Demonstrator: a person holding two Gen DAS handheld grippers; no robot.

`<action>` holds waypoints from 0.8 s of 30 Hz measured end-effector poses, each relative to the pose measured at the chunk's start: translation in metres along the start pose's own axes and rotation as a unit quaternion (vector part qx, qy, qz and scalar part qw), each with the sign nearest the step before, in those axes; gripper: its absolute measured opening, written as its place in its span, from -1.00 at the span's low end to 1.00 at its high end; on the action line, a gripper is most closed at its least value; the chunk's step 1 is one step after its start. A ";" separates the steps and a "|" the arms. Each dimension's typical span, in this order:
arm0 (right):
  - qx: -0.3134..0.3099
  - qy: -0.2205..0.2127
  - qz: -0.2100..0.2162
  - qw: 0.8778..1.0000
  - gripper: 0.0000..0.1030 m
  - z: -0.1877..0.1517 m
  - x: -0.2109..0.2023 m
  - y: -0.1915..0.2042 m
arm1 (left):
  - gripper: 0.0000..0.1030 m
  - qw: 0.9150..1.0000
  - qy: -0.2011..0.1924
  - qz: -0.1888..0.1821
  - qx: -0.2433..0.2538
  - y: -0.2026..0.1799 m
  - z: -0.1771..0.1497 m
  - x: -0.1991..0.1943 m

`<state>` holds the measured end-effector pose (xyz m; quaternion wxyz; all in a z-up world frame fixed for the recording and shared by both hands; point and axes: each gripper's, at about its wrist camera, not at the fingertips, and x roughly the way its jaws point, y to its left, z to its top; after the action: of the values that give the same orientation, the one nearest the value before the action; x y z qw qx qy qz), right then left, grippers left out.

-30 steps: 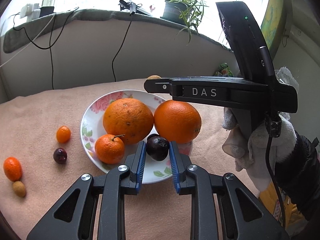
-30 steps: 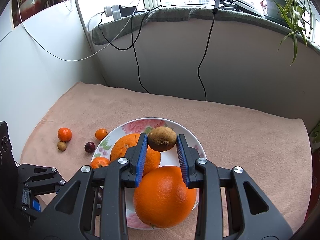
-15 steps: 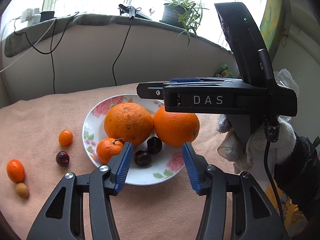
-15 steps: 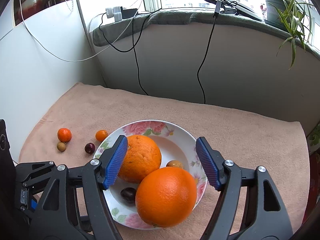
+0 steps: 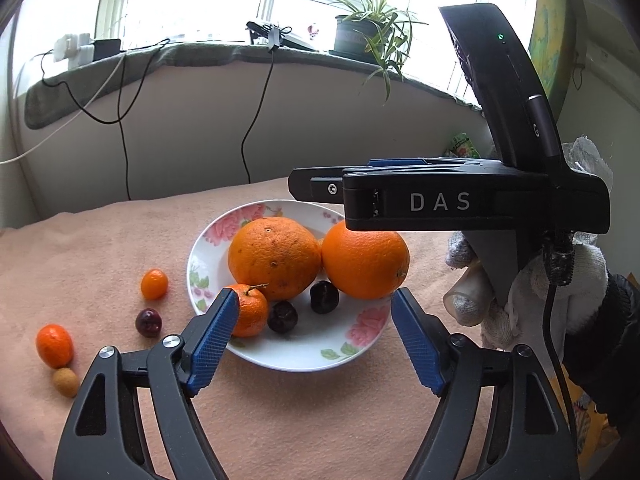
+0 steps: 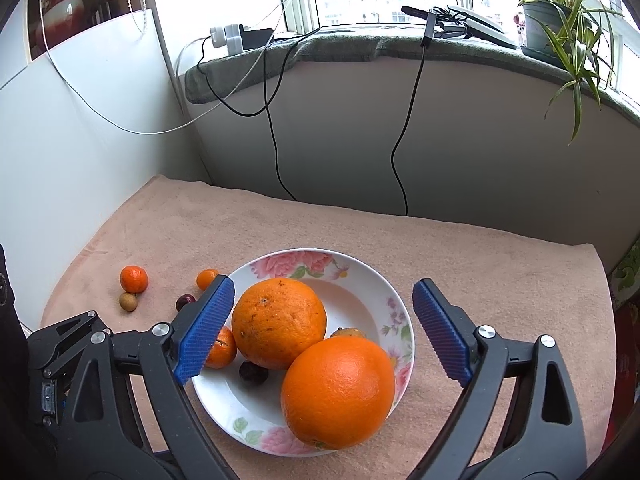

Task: Organize fruits
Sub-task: 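Open the right tool to drop the kiwi while the left tool releases the plum onto the plate, then move both open tools back toward the remaining fruit on the towel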

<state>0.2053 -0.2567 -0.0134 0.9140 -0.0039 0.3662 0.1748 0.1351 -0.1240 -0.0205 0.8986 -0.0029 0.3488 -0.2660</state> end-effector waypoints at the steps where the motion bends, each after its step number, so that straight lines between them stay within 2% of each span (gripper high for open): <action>1: 0.000 -0.001 0.000 1.000 0.81 0.000 -0.001 0.001 | 0.53 1.000 0.000 0.001 0.000 0.000 0.000 -0.001; 14: -0.005 -0.014 0.012 1.000 0.81 0.002 -0.018 0.021 | 0.53 1.000 -0.016 0.015 -0.008 0.014 -0.001 -0.022; 24: -0.014 -0.013 0.037 0.999 0.81 0.008 -0.020 0.046 | 0.53 0.998 -0.027 0.042 -0.037 0.049 -0.011 -0.045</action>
<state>0.1827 -0.2185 0.0113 0.9116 -0.0012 0.3513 0.2136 0.1238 -0.0581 -0.0099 0.9172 -0.0286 0.3341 -0.2153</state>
